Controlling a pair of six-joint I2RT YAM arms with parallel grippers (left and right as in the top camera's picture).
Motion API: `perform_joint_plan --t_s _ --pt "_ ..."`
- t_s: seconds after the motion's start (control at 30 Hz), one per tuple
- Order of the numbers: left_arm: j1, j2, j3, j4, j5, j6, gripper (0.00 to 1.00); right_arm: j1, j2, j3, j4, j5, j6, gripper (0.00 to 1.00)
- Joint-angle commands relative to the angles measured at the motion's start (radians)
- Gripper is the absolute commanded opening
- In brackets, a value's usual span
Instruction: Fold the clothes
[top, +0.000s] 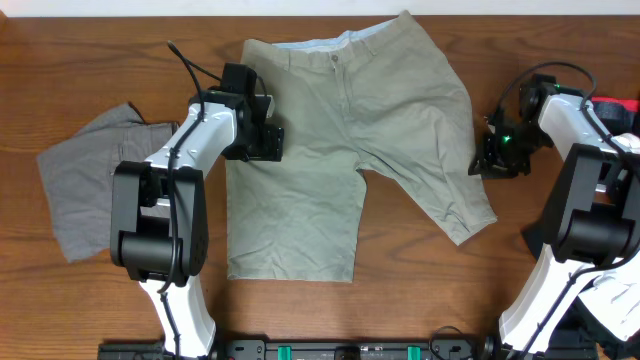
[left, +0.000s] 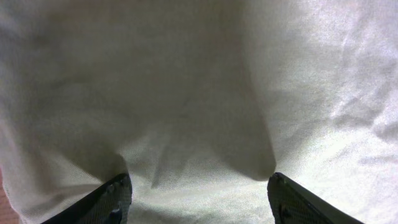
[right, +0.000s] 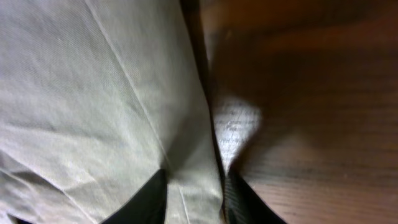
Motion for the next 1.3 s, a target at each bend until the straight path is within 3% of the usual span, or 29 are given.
perform_joint_plan --t_s 0.0,0.13,0.3,0.43,0.77,0.9,1.07,1.13,1.2,1.27 --pt "-0.003 0.011 -0.011 -0.002 0.013 -0.028 0.72 0.023 0.005 -0.008 -0.010 0.014 0.004 0.35" --pt "-0.003 0.011 -0.011 -0.003 0.013 -0.031 0.72 0.054 0.005 -0.008 -0.043 0.017 0.004 0.36" --pt "-0.003 0.011 -0.011 -0.003 0.013 -0.031 0.72 0.087 0.005 -0.008 -0.045 0.145 0.052 0.19" --pt "-0.003 0.011 -0.011 -0.003 0.013 -0.031 0.72 0.079 0.005 -0.006 -0.047 0.278 0.122 0.13" --pt "-0.003 0.011 -0.011 -0.002 0.013 -0.031 0.72 -0.050 0.000 0.073 -0.041 0.352 0.134 0.09" --pt "-0.003 0.011 -0.011 -0.002 0.013 -0.031 0.72 -0.095 0.000 0.140 -0.041 0.291 0.062 0.09" --pt "-0.003 0.011 -0.011 0.001 0.013 -0.031 0.72 -0.116 0.000 0.187 0.047 0.289 0.060 0.08" --pt "-0.003 0.011 -0.011 0.002 0.013 -0.031 0.72 -0.116 0.000 0.203 0.026 0.197 0.019 0.12" --pt "-0.003 0.011 -0.011 0.002 0.013 -0.031 0.72 -0.111 0.000 0.209 -0.036 0.109 -0.036 0.34" --pt "-0.003 0.011 -0.011 0.002 0.013 -0.031 0.72 -0.102 0.000 0.202 -0.103 0.061 -0.074 0.40"
